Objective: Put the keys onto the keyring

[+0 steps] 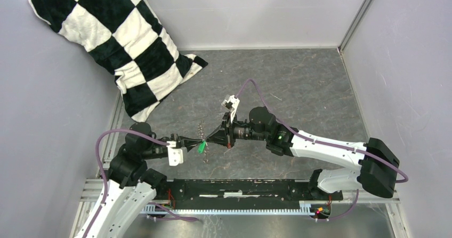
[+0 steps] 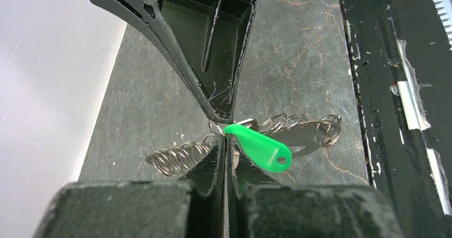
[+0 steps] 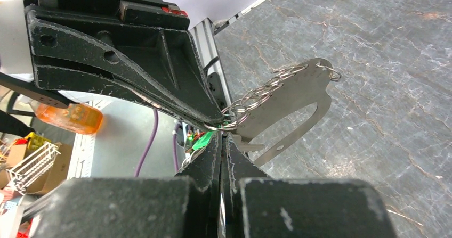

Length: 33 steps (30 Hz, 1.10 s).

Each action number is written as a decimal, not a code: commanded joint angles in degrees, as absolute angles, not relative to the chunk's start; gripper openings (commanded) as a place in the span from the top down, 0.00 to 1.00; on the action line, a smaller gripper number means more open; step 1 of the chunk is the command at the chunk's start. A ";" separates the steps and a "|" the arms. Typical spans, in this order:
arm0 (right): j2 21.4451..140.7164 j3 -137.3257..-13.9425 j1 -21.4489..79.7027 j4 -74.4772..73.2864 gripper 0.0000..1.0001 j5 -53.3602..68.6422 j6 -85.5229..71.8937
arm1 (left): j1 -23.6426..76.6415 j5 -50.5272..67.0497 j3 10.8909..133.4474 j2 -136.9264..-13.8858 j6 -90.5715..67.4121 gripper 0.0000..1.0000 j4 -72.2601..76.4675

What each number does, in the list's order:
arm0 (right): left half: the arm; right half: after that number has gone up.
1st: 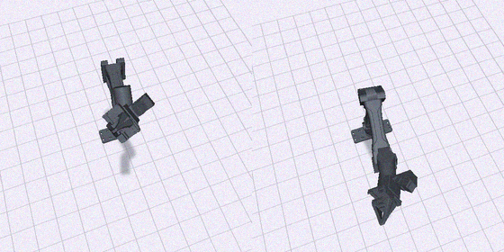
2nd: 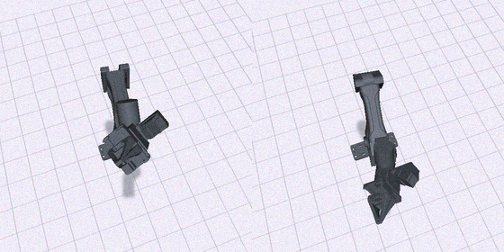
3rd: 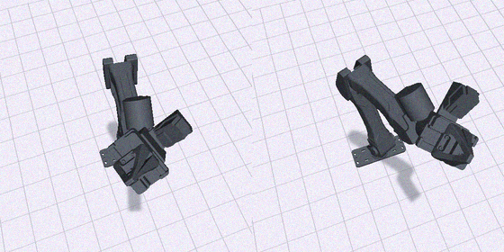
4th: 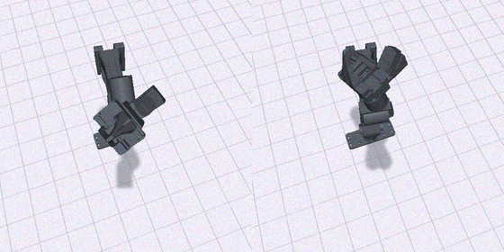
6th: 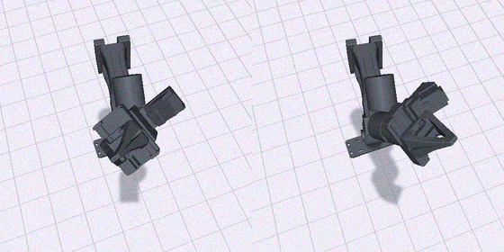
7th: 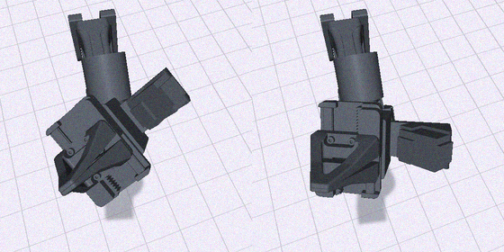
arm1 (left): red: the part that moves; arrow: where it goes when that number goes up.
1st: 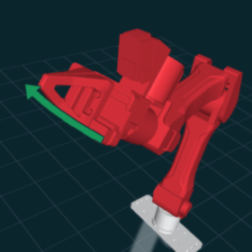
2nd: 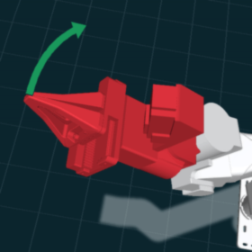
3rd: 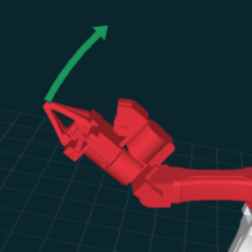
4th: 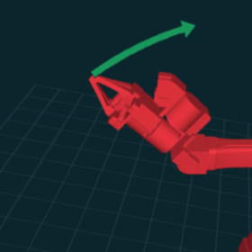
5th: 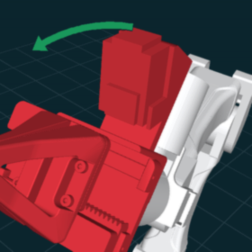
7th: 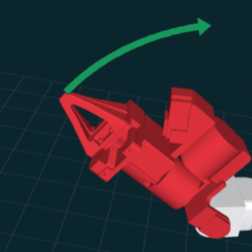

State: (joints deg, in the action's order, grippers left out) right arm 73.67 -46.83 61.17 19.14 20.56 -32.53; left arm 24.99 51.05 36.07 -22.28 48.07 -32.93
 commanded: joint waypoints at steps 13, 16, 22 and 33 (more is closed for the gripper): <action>74.22 -54.55 62.79 17.06 0.99 16.90 -27.27 | 25.14 47.71 39.42 -27.57 50.08 0.98 -37.32; 74.53 -54.84 63.00 17.68 0.99 17.39 -27.87 | 25.15 47.72 39.32 -27.85 50.13 0.98 -37.34; 75.13 -55.51 63.50 17.85 0.99 17.85 -27.91 | 25.15 47.45 39.45 -28.34 49.81 0.98 -37.30; 75.15 -57.17 65.07 15.25 0.99 18.35 -25.03 | 25.14 45.90 39.86 -29.14 47.50 0.98 -37.29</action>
State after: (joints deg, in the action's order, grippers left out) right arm 75.57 -52.03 62.92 10.39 16.05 -26.52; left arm 24.99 48.03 38.35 -27.57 48.47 -36.77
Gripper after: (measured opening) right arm 0.011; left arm 0.033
